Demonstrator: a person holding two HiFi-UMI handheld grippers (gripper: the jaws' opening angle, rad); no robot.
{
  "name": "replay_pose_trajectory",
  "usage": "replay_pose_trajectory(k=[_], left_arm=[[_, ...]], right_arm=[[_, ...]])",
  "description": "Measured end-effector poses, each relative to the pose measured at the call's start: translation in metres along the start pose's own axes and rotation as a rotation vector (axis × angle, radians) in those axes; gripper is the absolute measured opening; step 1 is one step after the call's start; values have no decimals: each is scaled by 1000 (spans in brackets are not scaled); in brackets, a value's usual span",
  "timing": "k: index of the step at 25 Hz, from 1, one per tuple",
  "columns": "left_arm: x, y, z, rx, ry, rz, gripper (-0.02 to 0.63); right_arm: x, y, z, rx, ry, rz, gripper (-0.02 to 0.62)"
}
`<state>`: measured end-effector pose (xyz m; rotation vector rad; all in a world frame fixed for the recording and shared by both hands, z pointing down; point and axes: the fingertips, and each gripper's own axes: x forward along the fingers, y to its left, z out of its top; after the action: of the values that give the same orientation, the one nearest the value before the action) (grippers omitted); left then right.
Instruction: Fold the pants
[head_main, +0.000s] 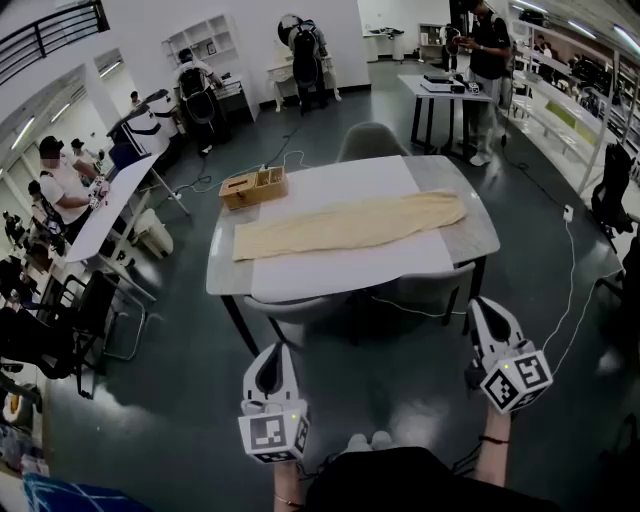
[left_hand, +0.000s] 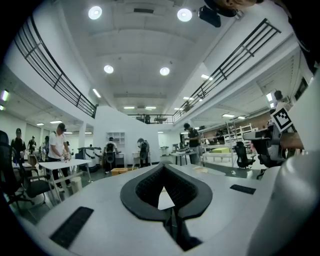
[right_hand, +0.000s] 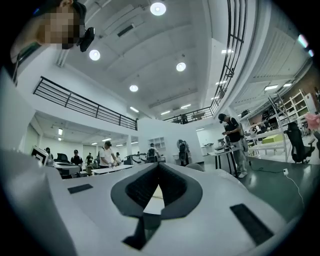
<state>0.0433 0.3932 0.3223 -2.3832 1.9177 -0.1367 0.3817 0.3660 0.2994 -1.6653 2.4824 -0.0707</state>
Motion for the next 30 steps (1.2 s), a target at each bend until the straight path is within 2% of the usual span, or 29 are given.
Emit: replay_pose_trajectory(k=[7,14,30], left_arm=[[10,2,-12,-12,27,19,8],[40,14,-16,-15,45,29,8],[192,66,-25,-27,33,-37,8]], right_arm=[[19,-12,-6,44,-12,11,14],[50,-23,-17,58,19,0,14],[194,-51,-34,87,21,-5,14]])
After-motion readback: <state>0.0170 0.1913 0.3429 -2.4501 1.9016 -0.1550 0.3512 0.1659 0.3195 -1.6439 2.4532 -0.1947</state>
